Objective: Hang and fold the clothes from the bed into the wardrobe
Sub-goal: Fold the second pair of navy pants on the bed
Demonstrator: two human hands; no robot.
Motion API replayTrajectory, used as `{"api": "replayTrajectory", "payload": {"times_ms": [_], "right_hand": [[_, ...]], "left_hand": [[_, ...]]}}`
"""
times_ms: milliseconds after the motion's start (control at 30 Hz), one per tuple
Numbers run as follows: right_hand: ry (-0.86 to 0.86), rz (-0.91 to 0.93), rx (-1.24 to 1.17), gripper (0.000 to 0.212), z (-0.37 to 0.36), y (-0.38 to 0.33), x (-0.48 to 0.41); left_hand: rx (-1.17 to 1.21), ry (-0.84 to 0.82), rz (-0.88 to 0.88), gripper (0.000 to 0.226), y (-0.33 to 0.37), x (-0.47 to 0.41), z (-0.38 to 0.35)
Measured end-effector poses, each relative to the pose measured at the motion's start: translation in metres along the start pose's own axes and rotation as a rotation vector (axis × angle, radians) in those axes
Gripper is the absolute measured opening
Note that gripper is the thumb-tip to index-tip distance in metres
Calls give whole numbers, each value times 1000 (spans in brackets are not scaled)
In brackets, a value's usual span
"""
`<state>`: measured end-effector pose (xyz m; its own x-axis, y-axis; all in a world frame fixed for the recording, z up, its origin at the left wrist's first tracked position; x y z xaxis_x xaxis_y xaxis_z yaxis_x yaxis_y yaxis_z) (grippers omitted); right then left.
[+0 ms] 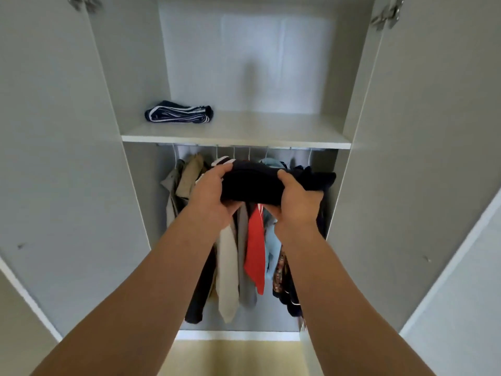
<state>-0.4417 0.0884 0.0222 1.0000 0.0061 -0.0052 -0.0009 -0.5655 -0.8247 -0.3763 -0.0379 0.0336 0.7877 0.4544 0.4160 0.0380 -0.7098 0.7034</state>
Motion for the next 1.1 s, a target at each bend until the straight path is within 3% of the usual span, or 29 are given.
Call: {"api": "replayTrajectory", "payload": {"times_ms": [67, 233, 367, 500, 733, 967, 1033, 1100], "right_hand": [[-44, 37, -53, 88, -34, -7, -27], [-80, 99, -93, 78, -115, -9, -96], [-85, 118, -64, 72, -173, 7, -162], [-73, 119, -31, 70, -209, 28, -229], [-120, 84, -18, 66, -268, 64, -339], [-227, 62, 48, 68, -318, 70, -432], [-303, -21, 145, 62, -322, 77, -454], [-471, -145, 478, 51, -313, 88, -462]], "left_hand": [[4, -55, -51, 9, 33, -23, -16], [1, -92, -130, 27, 113, -91, -48], [-5, -107, -133, 20, 168, -157, -69], [-28, -121, -96, 18, 199, -226, -86], [-52, -39, -88, 45, 241, -343, -116], [-34, -18, -175, 36, 291, -421, -152], [-146, 58, -160, 36, 300, -439, -150], [-415, 257, -171, 36, 304, -453, -135]]}}
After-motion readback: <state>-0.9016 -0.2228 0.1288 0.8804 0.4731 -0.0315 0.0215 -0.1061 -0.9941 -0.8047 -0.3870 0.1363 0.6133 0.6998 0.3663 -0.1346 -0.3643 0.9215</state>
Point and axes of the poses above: each hand's wrist, its own x-axis away from the middle knuckle, its own z-axis out of the back of the hand, y = z × x, the point moved 3 cm from there along -x, towards the middle knuckle, and after that the axes turned 13 degrees about z, right-handed, at the moved point
